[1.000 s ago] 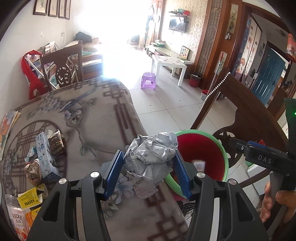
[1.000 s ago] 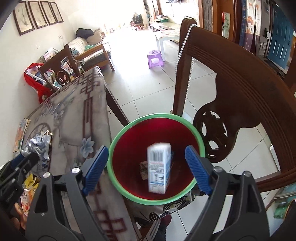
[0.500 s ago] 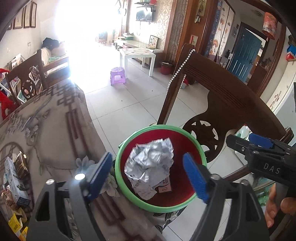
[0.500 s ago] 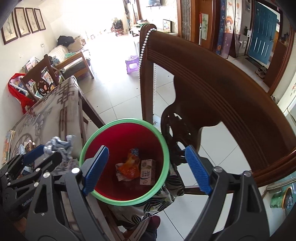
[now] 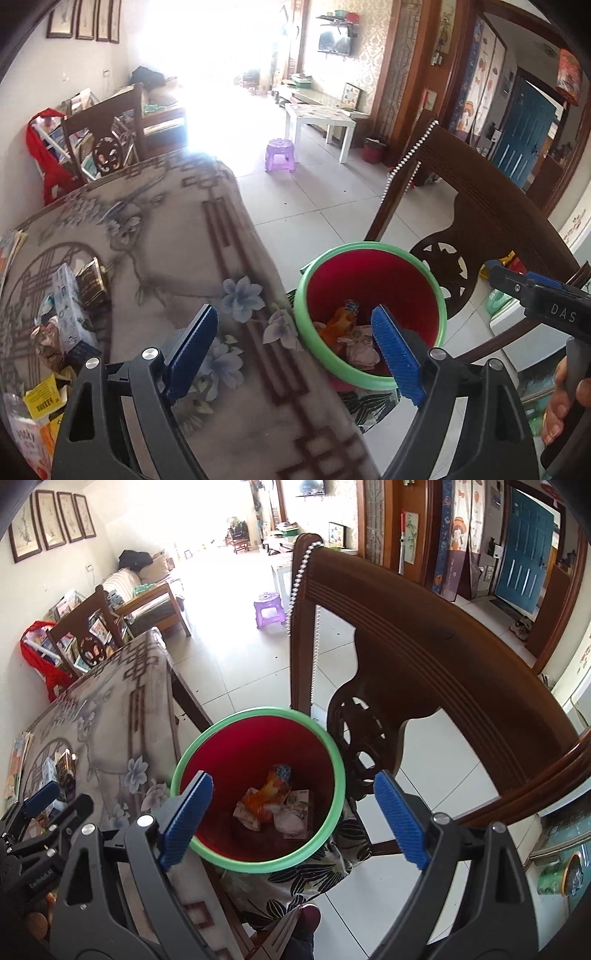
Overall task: Collect trash
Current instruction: 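Move both open tools back over the table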
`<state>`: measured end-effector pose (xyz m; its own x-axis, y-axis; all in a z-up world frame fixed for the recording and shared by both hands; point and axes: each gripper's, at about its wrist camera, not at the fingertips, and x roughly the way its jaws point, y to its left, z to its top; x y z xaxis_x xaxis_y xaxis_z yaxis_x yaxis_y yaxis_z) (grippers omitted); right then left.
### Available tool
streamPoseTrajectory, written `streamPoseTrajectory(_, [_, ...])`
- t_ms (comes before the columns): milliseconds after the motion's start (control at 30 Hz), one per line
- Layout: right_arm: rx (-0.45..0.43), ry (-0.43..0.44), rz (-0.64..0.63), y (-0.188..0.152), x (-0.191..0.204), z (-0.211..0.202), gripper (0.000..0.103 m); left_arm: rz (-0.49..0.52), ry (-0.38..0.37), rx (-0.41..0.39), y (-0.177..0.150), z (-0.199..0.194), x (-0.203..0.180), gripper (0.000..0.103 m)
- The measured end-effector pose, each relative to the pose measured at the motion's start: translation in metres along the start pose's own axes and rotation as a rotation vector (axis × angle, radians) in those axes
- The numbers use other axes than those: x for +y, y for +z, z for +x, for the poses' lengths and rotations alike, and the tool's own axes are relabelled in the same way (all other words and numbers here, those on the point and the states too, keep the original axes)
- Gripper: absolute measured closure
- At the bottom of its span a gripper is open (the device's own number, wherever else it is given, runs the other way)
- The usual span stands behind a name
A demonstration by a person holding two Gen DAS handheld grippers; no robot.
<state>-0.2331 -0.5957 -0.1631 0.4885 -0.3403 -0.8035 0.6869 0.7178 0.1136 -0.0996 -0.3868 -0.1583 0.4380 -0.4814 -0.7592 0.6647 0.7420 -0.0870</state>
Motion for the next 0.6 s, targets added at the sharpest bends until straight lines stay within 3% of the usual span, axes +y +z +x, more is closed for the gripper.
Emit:
streamPoseTrajectory(200, [0.032, 0.011, -0.065, -0.017, 0.033, -0.002, 0.015, -0.095, 0.053, -0.001, -0.021, -0.015, 0.047, 0.022])
streamPoseTrajectory(600, [0.097, 0.02, -0.12, -0.061, 0.114, -0.007, 0.015, -0.159, 0.122, -0.029, -0.045, -0.053, 0.151, 0.022])
